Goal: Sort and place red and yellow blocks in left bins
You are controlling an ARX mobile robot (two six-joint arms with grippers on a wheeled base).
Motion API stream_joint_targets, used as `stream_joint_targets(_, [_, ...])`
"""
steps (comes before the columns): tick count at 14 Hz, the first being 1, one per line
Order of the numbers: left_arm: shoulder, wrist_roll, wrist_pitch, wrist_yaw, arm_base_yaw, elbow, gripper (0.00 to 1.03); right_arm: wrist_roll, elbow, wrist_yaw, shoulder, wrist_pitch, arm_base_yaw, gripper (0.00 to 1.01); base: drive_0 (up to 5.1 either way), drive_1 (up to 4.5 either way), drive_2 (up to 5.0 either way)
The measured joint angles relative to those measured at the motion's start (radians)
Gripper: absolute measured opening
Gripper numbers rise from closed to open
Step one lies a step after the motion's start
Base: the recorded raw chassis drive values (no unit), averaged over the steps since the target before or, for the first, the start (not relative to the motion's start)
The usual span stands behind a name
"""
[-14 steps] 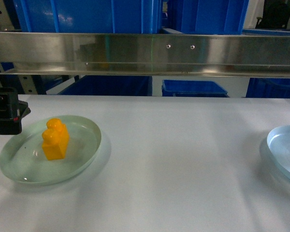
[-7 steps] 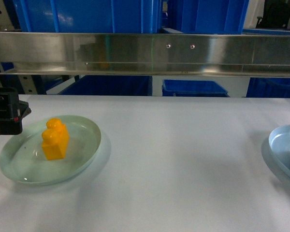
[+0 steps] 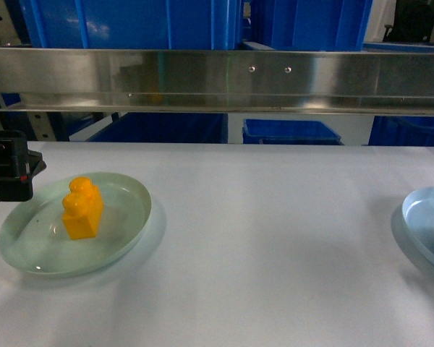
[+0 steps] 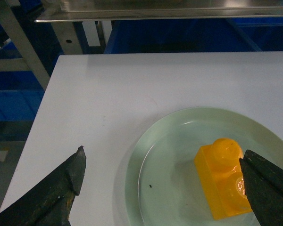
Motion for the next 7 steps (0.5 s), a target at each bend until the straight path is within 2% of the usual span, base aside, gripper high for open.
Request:
stream_joint_targets(3, [0.0, 0.0, 0.0, 0.0, 0.0, 0.0, 0.98, 0.001, -0.031, 0.002, -0.092, 0.024, 0.019, 0.29, 0.0, 0.0, 0.0])
stream_joint_targets(4, [0.0, 0.0, 0.0, 0.0, 0.0, 0.0, 0.98, 0.007, -0.059, -0.015, -0.171, 0.024, 0.027, 0.29, 0.0, 0.0, 0.0])
stream_joint_targets(5, [0.0, 0.0, 0.0, 0.0, 0.0, 0.0, 0.98, 0.028, -0.105, -0.051, -0.317, -0.004, 0.045, 0.29, 0.0, 0.0, 0.0])
stream_joint_targets(7, [0.0, 0.0, 0.0, 0.0, 0.0, 0.0, 0.98, 0.052, -0.17, -0.082, -0.563, -0.05, 0.088, 0.29, 0.0, 0.0, 0.0])
